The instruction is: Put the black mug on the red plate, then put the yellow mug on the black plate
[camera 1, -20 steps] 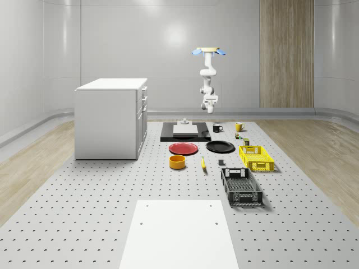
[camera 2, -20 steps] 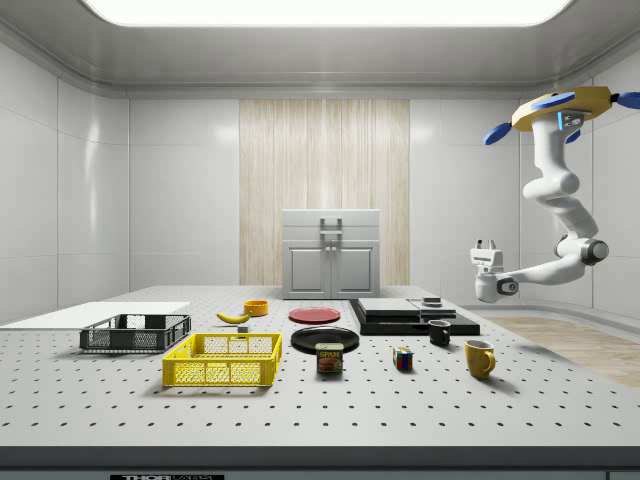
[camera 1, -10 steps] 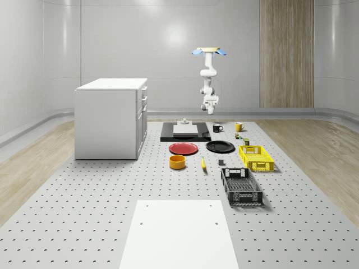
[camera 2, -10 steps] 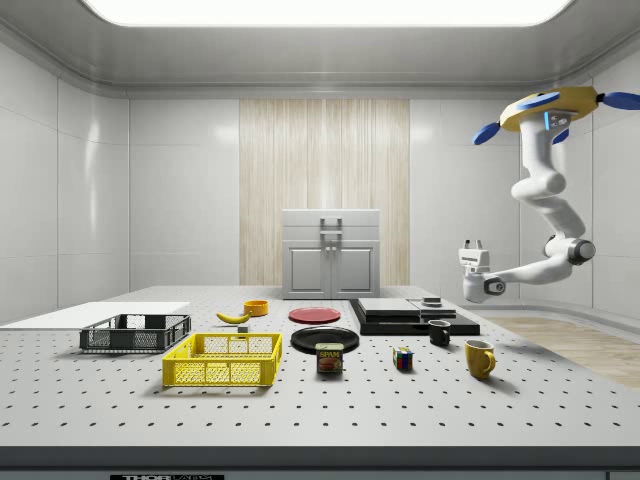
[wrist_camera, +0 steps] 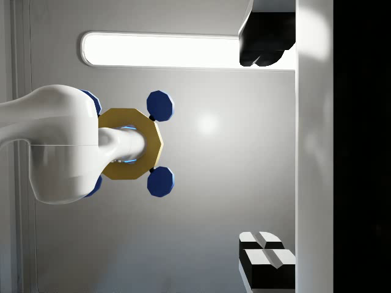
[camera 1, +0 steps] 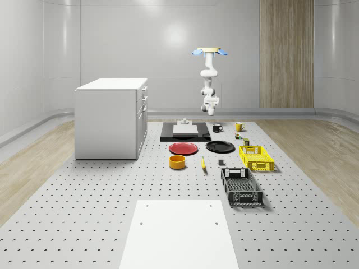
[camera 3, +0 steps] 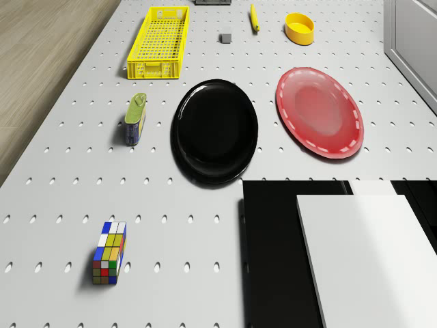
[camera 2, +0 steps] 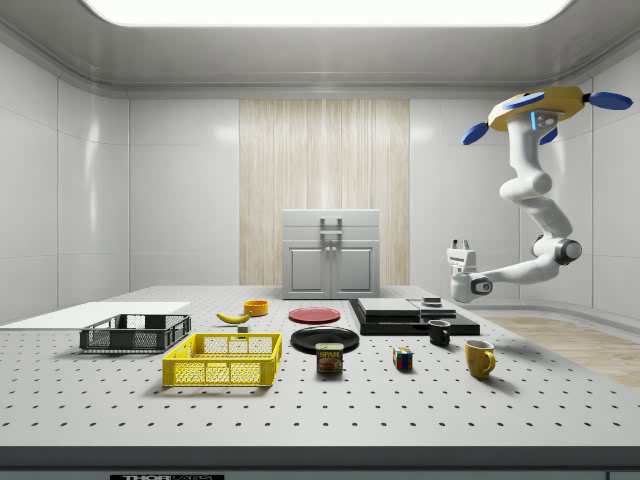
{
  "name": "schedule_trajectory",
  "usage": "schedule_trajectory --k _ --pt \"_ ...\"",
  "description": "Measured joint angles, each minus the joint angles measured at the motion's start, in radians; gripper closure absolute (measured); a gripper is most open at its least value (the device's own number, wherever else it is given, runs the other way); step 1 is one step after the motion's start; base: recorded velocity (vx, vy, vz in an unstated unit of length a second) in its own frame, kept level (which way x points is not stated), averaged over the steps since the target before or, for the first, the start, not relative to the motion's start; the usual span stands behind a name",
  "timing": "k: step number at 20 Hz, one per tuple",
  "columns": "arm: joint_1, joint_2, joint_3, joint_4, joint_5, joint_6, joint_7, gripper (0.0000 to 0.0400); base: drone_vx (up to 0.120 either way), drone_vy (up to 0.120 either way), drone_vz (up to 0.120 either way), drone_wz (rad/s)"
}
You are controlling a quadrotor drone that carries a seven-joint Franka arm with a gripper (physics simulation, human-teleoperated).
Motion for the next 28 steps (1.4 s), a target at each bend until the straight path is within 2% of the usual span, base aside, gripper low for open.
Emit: schedule_trajectory --k 12,16,19,23,26,28 --pt "-0.024 -0.008 0.078 -0.012 -0.110 0.010 0.014 0.0000 0.120 0.000 0.000 0.000" --pt "-0.051 -0.014 0.163 -0.031 -0.230 0.016 0.031 0.0000 0.120 0.000 0.000 0.000" --pt "-0.086 -0.024 0.271 -0.070 -0.384 0.023 0.054 0.0000 0.120 0.000 0.000 0.000" --pt "-0.164 -0.054 0.486 -0.202 -0.712 0.040 0.115 0.0000 0.010 0.000 -0.120 0.000" --pt "-0.256 -0.093 0.679 -0.379 -1.040 0.047 0.202 0.0000 0.000 0.000 -0.120 0.000" --pt "-0.339 -0.123 0.799 -0.511 -1.268 0.036 0.283 0.0000 0.000 0.000 -0.120 0.000"
